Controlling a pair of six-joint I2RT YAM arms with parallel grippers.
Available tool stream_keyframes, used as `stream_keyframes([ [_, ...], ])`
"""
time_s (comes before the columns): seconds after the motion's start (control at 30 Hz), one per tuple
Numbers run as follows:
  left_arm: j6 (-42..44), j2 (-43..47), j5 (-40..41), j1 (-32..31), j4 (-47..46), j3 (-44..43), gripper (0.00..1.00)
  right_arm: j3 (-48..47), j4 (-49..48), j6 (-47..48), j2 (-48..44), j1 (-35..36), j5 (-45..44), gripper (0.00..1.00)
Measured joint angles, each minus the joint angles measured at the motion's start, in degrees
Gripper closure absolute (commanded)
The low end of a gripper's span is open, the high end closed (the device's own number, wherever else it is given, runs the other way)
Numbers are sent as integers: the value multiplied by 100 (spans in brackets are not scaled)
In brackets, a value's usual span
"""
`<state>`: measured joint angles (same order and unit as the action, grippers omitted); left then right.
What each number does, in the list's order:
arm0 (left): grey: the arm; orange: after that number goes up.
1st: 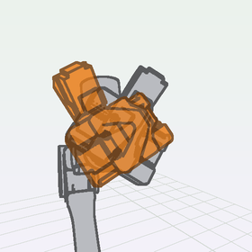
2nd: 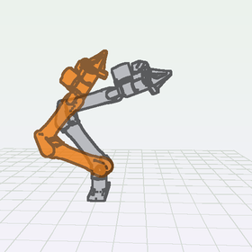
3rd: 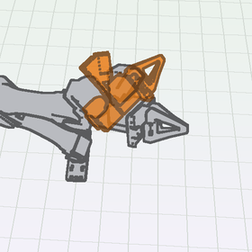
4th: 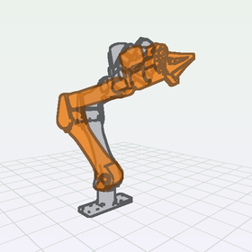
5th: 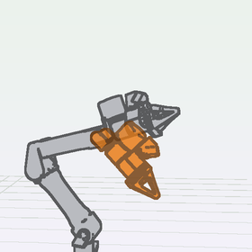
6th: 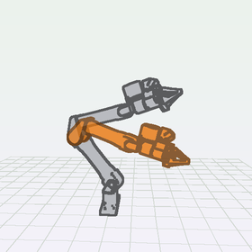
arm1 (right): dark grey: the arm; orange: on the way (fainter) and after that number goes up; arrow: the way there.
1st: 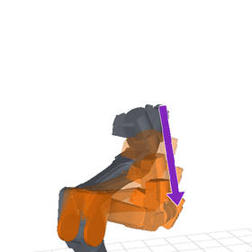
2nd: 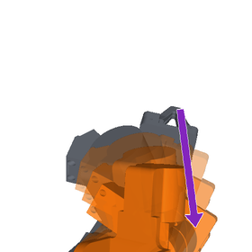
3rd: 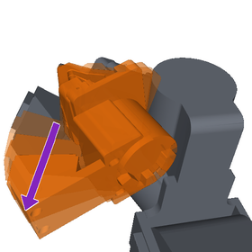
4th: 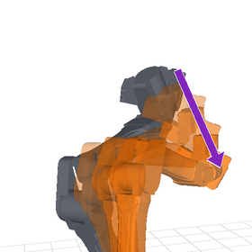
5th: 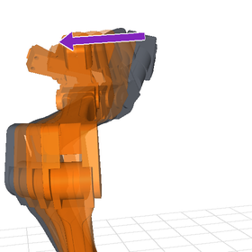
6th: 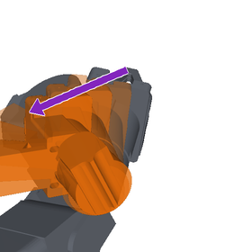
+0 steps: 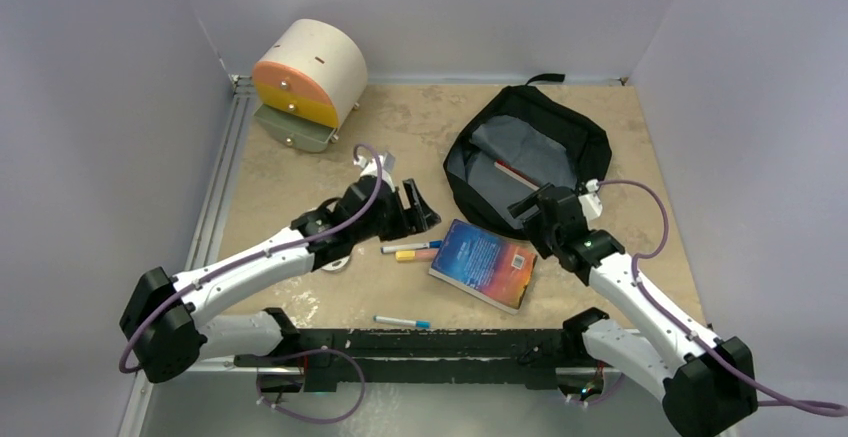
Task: Pack the student bag
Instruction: Pick up the book from the center of the board.
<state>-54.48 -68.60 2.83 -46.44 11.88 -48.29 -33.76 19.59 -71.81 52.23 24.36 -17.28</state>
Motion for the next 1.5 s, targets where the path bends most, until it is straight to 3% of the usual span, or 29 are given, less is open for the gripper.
stream_keyframes([
  [0.2, -1453, 339, 166, -398, 92, 811, 27, 170, -98, -46, 0, 0, 87, 16],
  [0.43, -2251, 291, 175, -533, 50, 1213, 27, 192, -291, 271, 249, 0, 221, 15],
  [1.03, -2406, -881, 26, -737, -1119, 1316, 27, 555, 354, 225, -116, 0, 518, 11],
  [1.5, -2406, -1408, -219, -739, -1473, 1458, 26, 870, -621, 149, 155, -24, 1191, 12],
])
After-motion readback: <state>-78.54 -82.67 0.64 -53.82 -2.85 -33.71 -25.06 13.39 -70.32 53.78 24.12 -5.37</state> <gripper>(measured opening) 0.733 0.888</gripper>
